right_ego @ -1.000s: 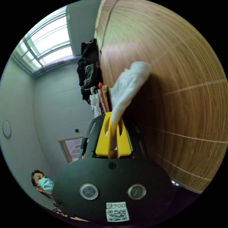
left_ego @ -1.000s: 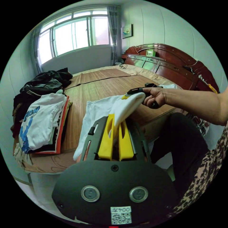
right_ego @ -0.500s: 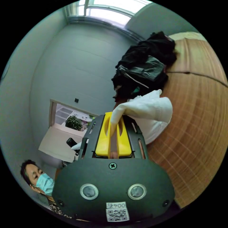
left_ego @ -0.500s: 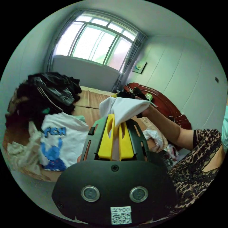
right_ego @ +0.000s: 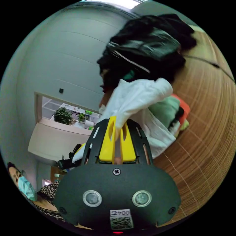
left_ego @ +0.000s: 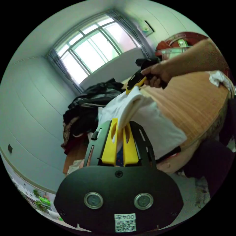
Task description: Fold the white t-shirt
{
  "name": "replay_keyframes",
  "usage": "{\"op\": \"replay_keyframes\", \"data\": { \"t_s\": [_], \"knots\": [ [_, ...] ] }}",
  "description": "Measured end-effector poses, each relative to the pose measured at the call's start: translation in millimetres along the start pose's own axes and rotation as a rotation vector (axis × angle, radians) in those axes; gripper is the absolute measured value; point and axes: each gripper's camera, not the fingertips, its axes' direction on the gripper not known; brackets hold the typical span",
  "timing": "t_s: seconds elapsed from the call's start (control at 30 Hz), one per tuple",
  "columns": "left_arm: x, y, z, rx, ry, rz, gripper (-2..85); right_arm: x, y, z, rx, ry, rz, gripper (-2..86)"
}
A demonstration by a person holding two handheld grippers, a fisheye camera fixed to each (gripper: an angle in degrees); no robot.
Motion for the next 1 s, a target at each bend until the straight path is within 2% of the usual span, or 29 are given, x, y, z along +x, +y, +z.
{"op": "replay_keyframes", "data": {
  "t_s": [0.07, 0.17, 0.3, 0.43, 0.6, 0.67, 0.77, 0.87, 1.0],
  "knots": [
    [21, 8, 9, 0.004, -0.009, 0.030, 0.0, 36, 13, 12, -0.008, -0.034, 0.076, 2.9],
    [27, -6, 2, 0.008, -0.064, 0.061, 0.0, 38, 5, 5, 0.022, -0.120, 0.070, 2.8],
    [27, -35, -13, -0.018, -0.131, 0.098, 0.2, 5, -17, -2, -0.009, -0.012, -0.041, 2.9],
    [41, -37, -4, -0.104, -0.053, 0.076, 0.2, 5, -20, -2, -0.056, 0.102, -0.027, 3.4],
    [38, -39, -3, -0.125, -0.073, -0.003, 0.1, 31, -10, -13, 0.021, -0.045, 0.079, 5.3],
    [30, -42, 1, -0.142, -0.054, -0.032, 0.0, 36, -2, -21, 0.063, -0.159, 0.128, 11.9],
    [19, -45, 7, -0.172, -0.030, -0.044, -0.1, 40, 28, -25, 0.088, -0.308, 0.182, 16.6],
    [5, -40, 9, -0.188, -0.016, -0.092, -0.2, 38, 72, -35, 0.170, -0.346, 0.221, 17.0],
    [-31, -28, 19, -0.220, 0.119, -0.215, -0.4, 37, 110, -57, 0.277, -0.330, 0.211, 14.0]
  ]
}}
